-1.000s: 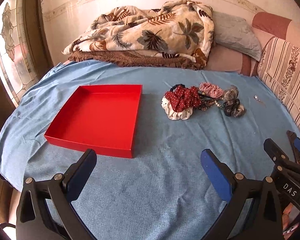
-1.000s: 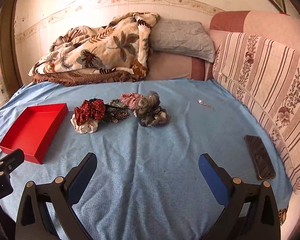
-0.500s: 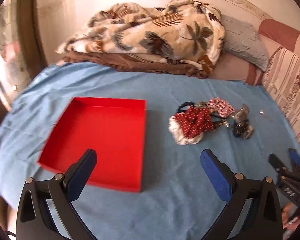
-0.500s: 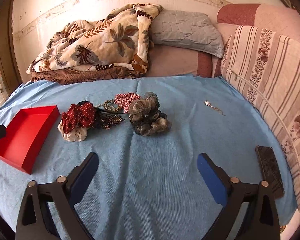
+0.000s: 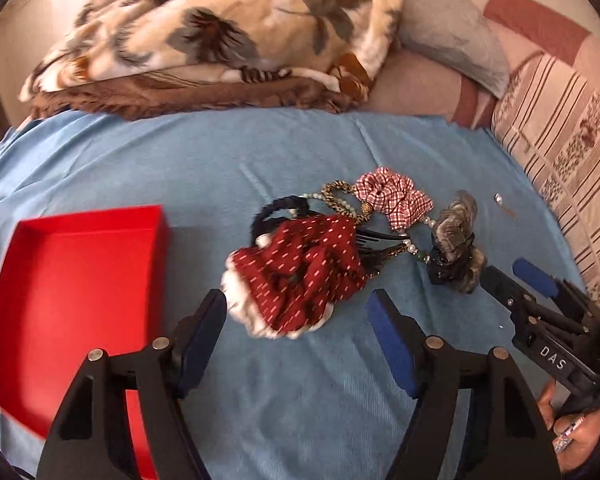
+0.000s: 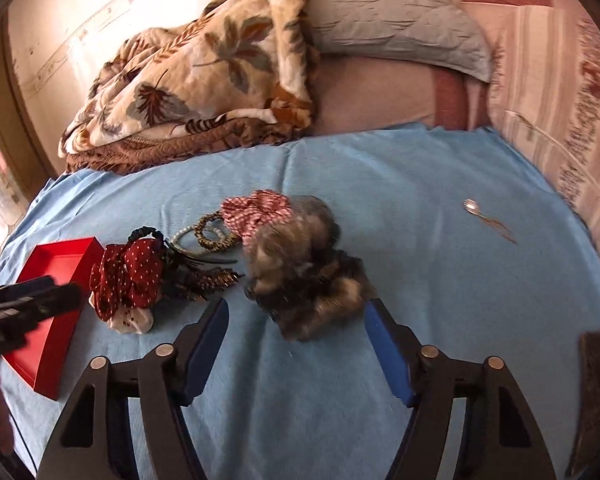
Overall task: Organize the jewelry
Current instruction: 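Grasp red polka-dot scrunchie with left tool while right tool grasps grey sheer scrunchie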
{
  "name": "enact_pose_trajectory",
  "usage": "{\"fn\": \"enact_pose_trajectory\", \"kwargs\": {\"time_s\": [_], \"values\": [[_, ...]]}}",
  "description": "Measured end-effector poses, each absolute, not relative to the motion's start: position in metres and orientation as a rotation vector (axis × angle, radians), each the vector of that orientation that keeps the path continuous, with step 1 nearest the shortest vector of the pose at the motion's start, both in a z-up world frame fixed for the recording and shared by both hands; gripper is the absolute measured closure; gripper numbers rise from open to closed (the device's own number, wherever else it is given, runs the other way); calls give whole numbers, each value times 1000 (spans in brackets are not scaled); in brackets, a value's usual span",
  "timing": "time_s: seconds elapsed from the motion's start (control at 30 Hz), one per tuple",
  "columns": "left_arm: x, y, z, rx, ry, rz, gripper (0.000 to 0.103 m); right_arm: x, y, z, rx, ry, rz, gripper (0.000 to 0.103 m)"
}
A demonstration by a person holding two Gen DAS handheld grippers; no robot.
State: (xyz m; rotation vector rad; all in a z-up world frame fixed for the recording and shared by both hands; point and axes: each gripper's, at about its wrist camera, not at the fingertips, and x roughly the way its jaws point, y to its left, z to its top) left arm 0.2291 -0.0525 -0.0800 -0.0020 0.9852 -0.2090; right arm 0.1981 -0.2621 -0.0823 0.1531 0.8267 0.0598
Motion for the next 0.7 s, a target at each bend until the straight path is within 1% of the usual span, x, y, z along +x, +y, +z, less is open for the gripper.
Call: {"fn": "enact_pose_trajectory", "kwargs": {"time_s": [0.1, 0.13, 0.17, 0.2, 0.23, 0.27, 0.3, 0.33, 0.47, 0.7], "values": [[246, -62, -95, 22, 1000, -206, 30, 216, -253, -90, 133, 838, 81, 30], [250, -64, -100, 28, 1005, -205, 32, 223, -250, -95, 124, 847, 80, 33], [252, -66, -103, 33, 1009, -206, 37, 229, -248, -99, 121, 855, 81, 35], [255, -67, -106, 41, 1012, -206, 41, 233, -247, -102, 118, 862, 81, 40], [257, -70, -110, 51, 1016, -209, 53, 238, -246, -106, 113, 873, 76, 48], [259, -71, -112, 61, 1017, -209, 75, 243, -246, -110, 111, 882, 76, 53], [260, -72, -114, 64, 1020, -212, 89, 245, -246, -113, 114, 892, 82, 71], [260, -71, -114, 53, 1024, -220, 98, 247, -248, -115, 123, 901, 88, 84], [250, -62, -98, -17, 982, -247, 98, 237, -252, -105, 144, 876, 101, 92], [213, -32, -49, -154, 928, -313, 98, 208, -243, -65, 161, 815, 146, 94]]}}
